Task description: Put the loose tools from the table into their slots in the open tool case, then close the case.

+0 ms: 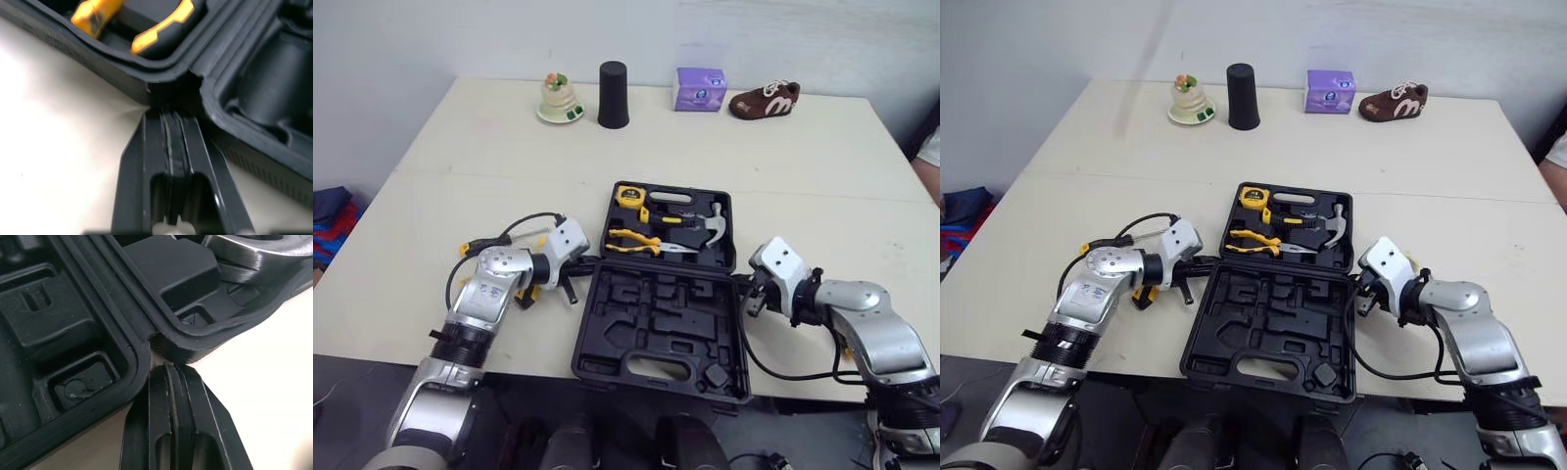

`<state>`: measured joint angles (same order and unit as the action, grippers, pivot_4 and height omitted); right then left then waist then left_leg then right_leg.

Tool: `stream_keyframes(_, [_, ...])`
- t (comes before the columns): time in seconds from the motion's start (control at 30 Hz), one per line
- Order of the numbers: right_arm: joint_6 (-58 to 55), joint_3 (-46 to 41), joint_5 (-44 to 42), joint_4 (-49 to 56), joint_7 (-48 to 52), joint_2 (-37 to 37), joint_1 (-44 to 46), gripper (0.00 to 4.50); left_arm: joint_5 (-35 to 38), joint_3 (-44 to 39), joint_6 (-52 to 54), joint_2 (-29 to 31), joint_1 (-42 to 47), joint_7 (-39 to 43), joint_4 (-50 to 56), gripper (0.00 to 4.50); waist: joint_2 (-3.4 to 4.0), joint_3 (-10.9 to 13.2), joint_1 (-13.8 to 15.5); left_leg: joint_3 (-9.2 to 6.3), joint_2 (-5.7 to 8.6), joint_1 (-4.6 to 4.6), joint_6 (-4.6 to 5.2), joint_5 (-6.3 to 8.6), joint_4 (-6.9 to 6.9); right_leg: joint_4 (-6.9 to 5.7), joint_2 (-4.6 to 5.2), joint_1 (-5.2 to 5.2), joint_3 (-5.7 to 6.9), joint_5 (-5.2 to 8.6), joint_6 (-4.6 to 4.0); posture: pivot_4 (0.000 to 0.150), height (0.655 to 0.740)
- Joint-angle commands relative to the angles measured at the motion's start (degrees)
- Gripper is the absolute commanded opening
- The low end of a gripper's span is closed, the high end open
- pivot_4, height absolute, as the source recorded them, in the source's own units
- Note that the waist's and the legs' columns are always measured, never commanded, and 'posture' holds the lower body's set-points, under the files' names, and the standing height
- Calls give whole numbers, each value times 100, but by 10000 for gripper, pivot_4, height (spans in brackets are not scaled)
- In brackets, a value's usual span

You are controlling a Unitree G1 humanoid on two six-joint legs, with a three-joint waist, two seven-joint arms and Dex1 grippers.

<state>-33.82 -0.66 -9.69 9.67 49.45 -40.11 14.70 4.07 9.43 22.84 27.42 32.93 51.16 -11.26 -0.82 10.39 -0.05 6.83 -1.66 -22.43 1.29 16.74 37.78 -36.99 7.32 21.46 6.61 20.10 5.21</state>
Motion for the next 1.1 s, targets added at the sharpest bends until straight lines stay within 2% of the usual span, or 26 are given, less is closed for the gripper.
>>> stream_keyframes(0.03, [11,94,-213,387,151,-31,-62,343,54,257,123,-77,-41,171,360,1292,0,0,0,0,0,0,0,0,0,0,0,0,0,0,0,1500,7380])
stream_keyframes(0.2, [176,54,-138,221,141,-129,-81,343,-86,300,232,30,-52,38,485,1292,0,0,0,1,1,0,0,0,0,1,0,0,0,0,0,1500,7380])
stream_keyframes(0.3, [390,-162,-196,348,269,-346,-209,343,-119,180,237,408,-109,195,740,1292,0,0,0,1,1,-1,0,0,0,1,0,1,0,0,0,1500,7380])
stream_keyframes(0.4, [501,-759,-513,643,455,-595,-589,343,70,-230,294,804,-155,228,1103,1292,-1,1,0,1,0,-2,0,0,-12,2,-1,4,0,0,0,1500,7380])
stream_keyframes(0.53, [957,-1673,-699,746,590,-857,-1232,0,552,-846,3,1160,-319,459,1308,11583,-4,3,9,1,0,0,1,0,-10,9,1,-1,1,0,0,1500,7380])
stream_keyframes(0.57, [1004,-1915,-779,776,611,-872,-1395,3177,680,-1021,-85,1253,-417,541,1338,17395,-3,3,8,1,0,0,1,0,-9,11,3,-2,0,0,0,1500,7380])
stream_keyframes(0.6, [1034,-2085,-843,796,627,-884,-1515,6650,776,-1143,-142,1322,-490,598,1357,21260,-3,3,6,2,1,4,2,0,-10,11,4,-5,0,0,0,1500,7380])
stream_keyframes(0.63, [1442,-2785,-937,749,813,-845,-1877,10127,1067,-1724,-618,1538,-742,923,1094,26313,-3,3,5,2,1,9,2,1,-11,10,5,-9,0,0,0,1500,7380])
stream_keyframes(0.67, [1755,-3287,-1008,726,940,-814,-2150,14676,1283,-2148,-990,1699,-929,1169,878,31077,-3,3,5,3,2,9,2,1,-15,13,5,-7,-1,0,0,1500,7380])
stream_keyframes(0.77, [2272,-4270,-960,395,1126,-824,-2911,29346,1147,-2846,-1568,2343,-1198,986,-383,44312,-11,8,-9,7,0,15,-4,-3,-48,18,-2,1,-1,1,-2,1500,7380])
stream_keyframes(0.87, [2835,-4854,-892,-334,1354,-902,-3393,44208,1189,-3243,-1754,2694,-1188,760,-1193,45000,-22,12,-11,11,-2,25,-3,-3,-59,33,-4,-3,-2,2,-4,1500,7380])
stream_keyframes(0.97, [3746,-5619,-781,-1901,1369,-1122,-3642,44714,1187,-3692,-2008,3109,-1336,699,-1974,45000,-30,19,8,17,12,30,27,12,-56,36,17,-11,-10,-7,11,1500,7380])
stream_keyframes(1.1, [4571,-5877,-708,-3129,1306,-1298,-3876,44714,1156,-3948,-2425,3396,-1563,589,-2823,45000,-34,19,-20,16,13,30,12,17,-68,49,21,-7,-11,-7,13,1500,7380])
